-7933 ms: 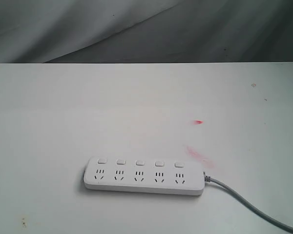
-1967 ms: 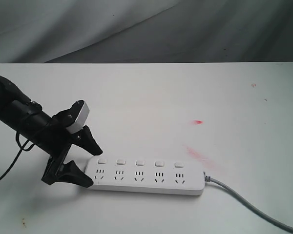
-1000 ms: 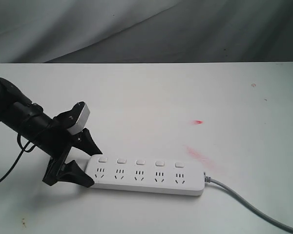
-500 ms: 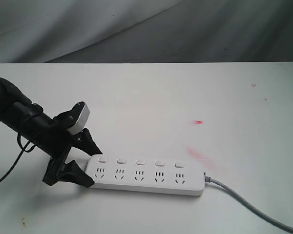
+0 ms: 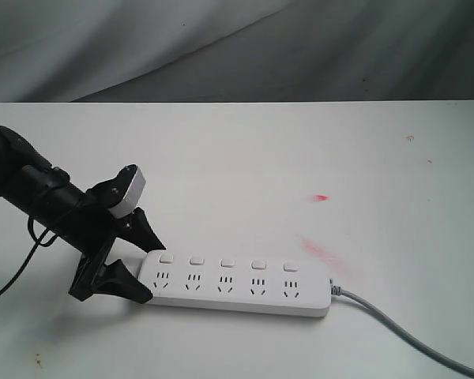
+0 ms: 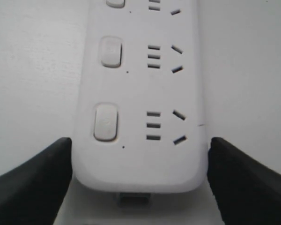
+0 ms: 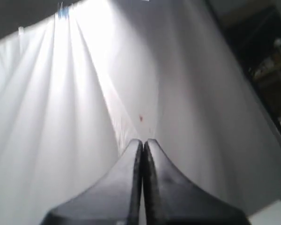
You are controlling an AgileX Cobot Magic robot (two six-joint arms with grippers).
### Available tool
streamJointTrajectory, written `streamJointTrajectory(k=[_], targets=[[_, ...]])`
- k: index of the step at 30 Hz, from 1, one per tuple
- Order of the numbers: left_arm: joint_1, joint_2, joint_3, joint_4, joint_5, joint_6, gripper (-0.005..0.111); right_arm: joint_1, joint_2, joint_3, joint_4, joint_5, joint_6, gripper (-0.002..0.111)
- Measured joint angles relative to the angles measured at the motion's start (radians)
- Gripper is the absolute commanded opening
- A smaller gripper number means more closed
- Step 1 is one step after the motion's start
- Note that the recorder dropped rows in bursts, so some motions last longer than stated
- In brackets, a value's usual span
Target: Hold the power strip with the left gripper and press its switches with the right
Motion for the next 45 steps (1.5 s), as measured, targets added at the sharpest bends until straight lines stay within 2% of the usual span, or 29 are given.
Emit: streamJointTrajectory(k=[3, 8, 12, 18, 26, 31, 39, 45], targets=[[0.0, 0.0, 0.0, 0.0, 0.0, 0.0, 0.047, 0.0, 0.0, 0.0, 0.038, -0.15, 0.092, 0.0], [0.0, 0.0, 0.0, 0.0, 0.0, 0.0, 0.047, 0.0, 0.0, -0.029, 0.049, -0.131, 0.137, 0.0], [0.0, 0.0, 0.0, 0.0, 0.0, 0.0, 0.047, 0.0, 0.031, -0.082, 0.046, -0.038, 0.1, 0.0], [0.0, 0.0, 0.0, 0.0, 0.0, 0.0, 0.047, 0.0, 0.241, -0.225, 0.008, 0.147, 0.051, 0.0], [0.0, 0.0, 0.0, 0.0, 0.0, 0.0, 0.047, 0.0, 0.658, -0.581, -0.168, 0.475, 0.004, 0.0], [0.0, 0.0, 0.0, 0.0, 0.0, 0.0, 0.047, 0.0, 0.873, -0.808, -0.125, 0.652, -0.225, 0.0], [0.0, 0.0, 0.0, 0.0, 0.0, 0.0, 0.047, 0.0, 1.163, -1.133, 0.25, 1.0, -0.767, 0.0], [0.0, 0.0, 0.0, 0.0, 0.0, 0.0, 0.047, 0.0, 1.385, -1.279, 0.47, 1.208, -1.049, 0.0]])
